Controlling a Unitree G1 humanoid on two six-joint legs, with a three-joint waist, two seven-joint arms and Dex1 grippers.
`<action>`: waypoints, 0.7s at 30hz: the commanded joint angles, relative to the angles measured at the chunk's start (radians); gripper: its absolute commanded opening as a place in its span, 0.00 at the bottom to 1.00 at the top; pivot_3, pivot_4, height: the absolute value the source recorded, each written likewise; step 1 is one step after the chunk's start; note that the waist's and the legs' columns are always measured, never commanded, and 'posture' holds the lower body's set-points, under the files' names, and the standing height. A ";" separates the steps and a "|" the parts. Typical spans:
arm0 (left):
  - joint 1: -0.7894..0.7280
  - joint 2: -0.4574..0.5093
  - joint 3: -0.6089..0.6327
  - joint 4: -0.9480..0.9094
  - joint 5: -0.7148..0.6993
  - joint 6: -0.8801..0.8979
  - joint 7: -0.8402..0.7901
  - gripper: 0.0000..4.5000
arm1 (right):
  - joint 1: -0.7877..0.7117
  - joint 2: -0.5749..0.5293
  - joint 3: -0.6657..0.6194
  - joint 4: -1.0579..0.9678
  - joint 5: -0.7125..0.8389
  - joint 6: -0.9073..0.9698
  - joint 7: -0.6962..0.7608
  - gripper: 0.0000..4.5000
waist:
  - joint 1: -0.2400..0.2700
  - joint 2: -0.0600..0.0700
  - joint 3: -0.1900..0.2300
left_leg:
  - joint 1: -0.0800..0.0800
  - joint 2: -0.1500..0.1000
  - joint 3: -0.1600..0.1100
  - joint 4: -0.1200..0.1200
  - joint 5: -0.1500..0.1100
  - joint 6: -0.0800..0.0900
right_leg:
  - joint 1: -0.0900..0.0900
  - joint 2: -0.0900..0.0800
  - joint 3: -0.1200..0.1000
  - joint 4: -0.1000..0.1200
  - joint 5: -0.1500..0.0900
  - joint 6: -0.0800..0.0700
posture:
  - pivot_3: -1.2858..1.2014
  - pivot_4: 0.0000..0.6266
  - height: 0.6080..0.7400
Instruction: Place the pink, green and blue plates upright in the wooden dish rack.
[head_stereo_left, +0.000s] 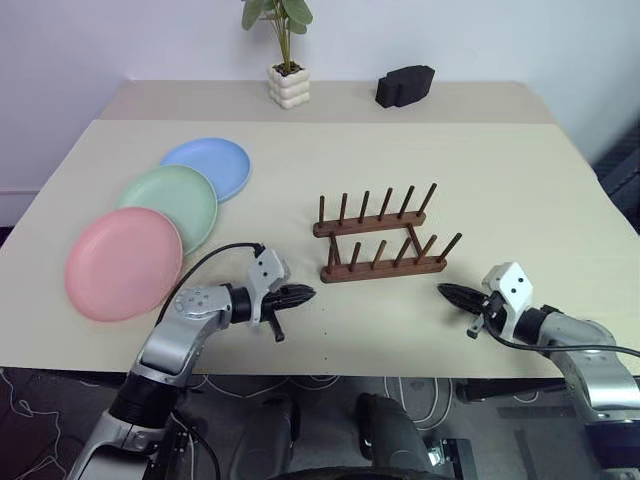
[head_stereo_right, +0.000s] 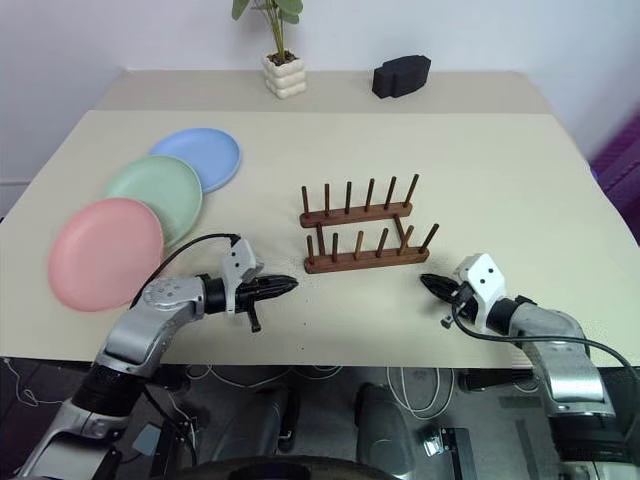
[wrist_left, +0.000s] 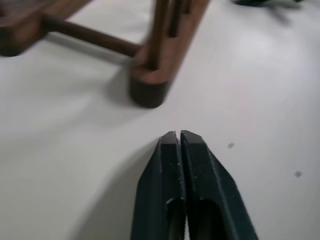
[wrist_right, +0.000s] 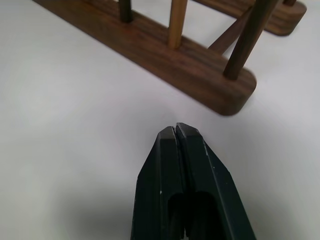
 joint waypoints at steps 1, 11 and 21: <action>-0.035 -0.036 -0.045 0.008 0.022 -0.007 0.031 0.01 | -0.041 0.022 0.044 0.015 -0.046 0.004 -0.035 0.00 | 0.000 0.000 0.000 | 0.000 0.000 0.000 0.000 0.000 0.000 | 0.000 0.000 0.000 0.000 0.000 -0.001 | 0.52 0.24 0.98; -0.079 -0.096 -0.043 0.129 0.104 -0.116 0.165 0.01 | -0.100 0.048 0.073 -0.031 -0.069 0.052 -0.084 0.00 | 0.000 0.000 0.000 | 0.000 -0.001 0.000 0.000 0.000 0.000 | 0.000 0.000 0.000 0.000 0.001 -0.001 | 0.52 0.24 0.98; -0.082 -0.108 -0.014 0.177 0.108 -0.179 0.221 0.01 | -0.126 0.040 0.077 -0.041 -0.062 0.077 -0.076 0.00 | -0.002 0.000 0.000 | 0.000 -0.001 0.000 0.000 0.000 0.000 | 0.000 0.000 0.000 0.000 0.001 -0.001 | 0.52 0.24 0.98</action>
